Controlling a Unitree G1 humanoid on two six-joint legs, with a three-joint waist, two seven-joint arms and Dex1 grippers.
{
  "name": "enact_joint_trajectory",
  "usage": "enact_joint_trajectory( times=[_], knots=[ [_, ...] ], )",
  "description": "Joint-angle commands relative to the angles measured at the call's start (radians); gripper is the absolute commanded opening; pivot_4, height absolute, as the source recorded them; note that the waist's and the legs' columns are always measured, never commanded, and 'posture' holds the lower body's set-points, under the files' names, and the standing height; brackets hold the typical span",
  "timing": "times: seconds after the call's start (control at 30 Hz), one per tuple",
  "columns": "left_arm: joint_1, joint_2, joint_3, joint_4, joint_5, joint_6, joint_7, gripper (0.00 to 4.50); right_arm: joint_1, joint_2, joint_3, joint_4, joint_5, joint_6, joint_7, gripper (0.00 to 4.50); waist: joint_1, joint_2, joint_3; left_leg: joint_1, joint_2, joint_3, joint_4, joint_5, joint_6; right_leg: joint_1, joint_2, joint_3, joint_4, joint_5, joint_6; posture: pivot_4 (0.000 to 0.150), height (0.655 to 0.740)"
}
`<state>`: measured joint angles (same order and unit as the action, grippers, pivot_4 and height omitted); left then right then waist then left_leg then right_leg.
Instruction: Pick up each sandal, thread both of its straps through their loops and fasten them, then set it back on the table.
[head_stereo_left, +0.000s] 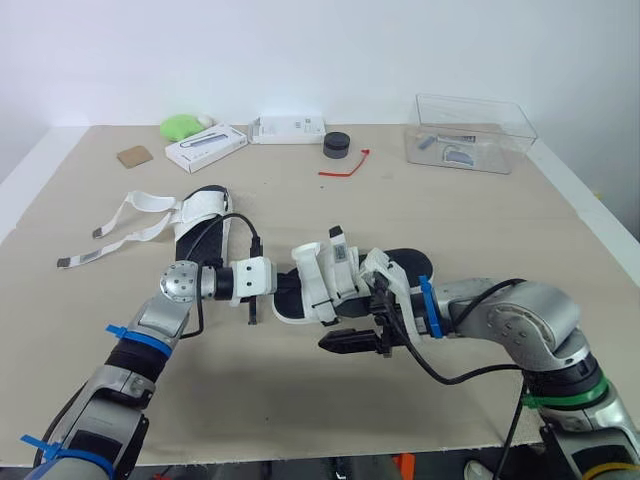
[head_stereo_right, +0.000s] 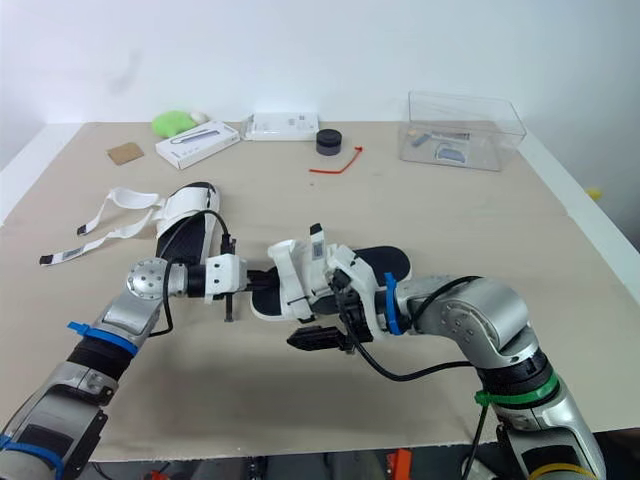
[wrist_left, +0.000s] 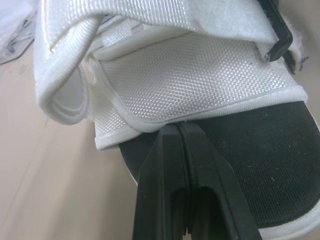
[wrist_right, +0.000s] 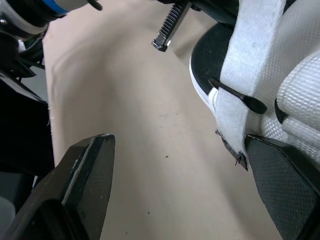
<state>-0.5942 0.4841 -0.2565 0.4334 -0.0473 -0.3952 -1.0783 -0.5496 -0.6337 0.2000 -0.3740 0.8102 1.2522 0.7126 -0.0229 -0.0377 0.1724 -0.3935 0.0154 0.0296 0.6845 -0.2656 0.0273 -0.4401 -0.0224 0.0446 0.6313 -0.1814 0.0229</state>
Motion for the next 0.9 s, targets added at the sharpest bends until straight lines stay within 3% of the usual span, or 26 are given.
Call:
enact_joint_trajectory(
  times=[0.03,0.07,0.1,0.2,0.3,0.33,0.9],
  knots=[
    [0.0,0.004,0.014,-0.005,0.005,-0.003,0.01,0.0,-0.017,0.029,-0.008,0.011,-0.022,-0.004,-0.029,3.66,0.0,0.0,0.0,0.0,0.0,0.0,0.0,0.0,0.0,0.0,0.0,0.0,0.0,0.0,0.0,0.15,0.74],
    [0.001,0.005,0.013,-0.006,0.005,-0.002,0.01,0.0,-0.017,0.037,-0.014,0.015,-0.021,0.003,-0.036,3.53,0.0,0.0,0.0,0.0,0.0,0.0,0.0,0.0,0.0,0.0,0.0,0.0,0.0,0.0,0.0,0.15,0.74],
    [0.003,0.005,0.013,-0.008,0.004,-0.001,0.01,0.0,-0.015,0.045,-0.018,0.019,-0.021,0.009,-0.043,2.91,0.0,0.0,0.0,0.0,0.0,0.0,0.001,0.0,0.0,0.0,0.0,0.0,0.0,0.0,0.0,0.15,0.74],
    [0.006,0.005,0.011,-0.01,0.004,0.001,0.008,0.0,-0.009,0.057,-0.022,0.032,-0.033,0.02,-0.061,1.77,0.0,0.0,0.0,0.0,0.0,0.0,0.001,0.0,0.0,0.0,0.0,0.0,0.0,0.0,0.0,0.15,0.74],
    [0.007,0.004,0.008,-0.014,0.003,0.004,0.004,0.0,-0.001,0.066,-0.03,0.037,-0.03,0.033,-0.071,0.26,0.0,0.0,0.0,0.0,0.0,0.0,0.001,0.0,0.0,0.0,0.0,0.0,0.0,0.0,0.0,0.15,0.74],
    [0.007,0.004,0.008,-0.013,0.002,0.005,0.003,0.0,0.003,0.07,-0.035,0.038,-0.027,0.039,-0.076,0.04,0.0,0.0,0.0,-0.001,0.0,0.0,0.001,0.0,0.0,0.0,0.0,0.0,0.0,0.0,0.0,0.15,0.74],
    [0.004,0.004,-0.004,-0.013,0.002,0.006,-0.024,0.0,0.17,-0.066,-0.025,-0.159,0.125,0.239,-0.018,0.04,0.001,0.0,0.0,-0.001,0.0,0.0,0.001,-0.001,0.0,0.001,-0.001,0.0,0.0,-0.001,0.001,0.15,0.74]
  ],
)
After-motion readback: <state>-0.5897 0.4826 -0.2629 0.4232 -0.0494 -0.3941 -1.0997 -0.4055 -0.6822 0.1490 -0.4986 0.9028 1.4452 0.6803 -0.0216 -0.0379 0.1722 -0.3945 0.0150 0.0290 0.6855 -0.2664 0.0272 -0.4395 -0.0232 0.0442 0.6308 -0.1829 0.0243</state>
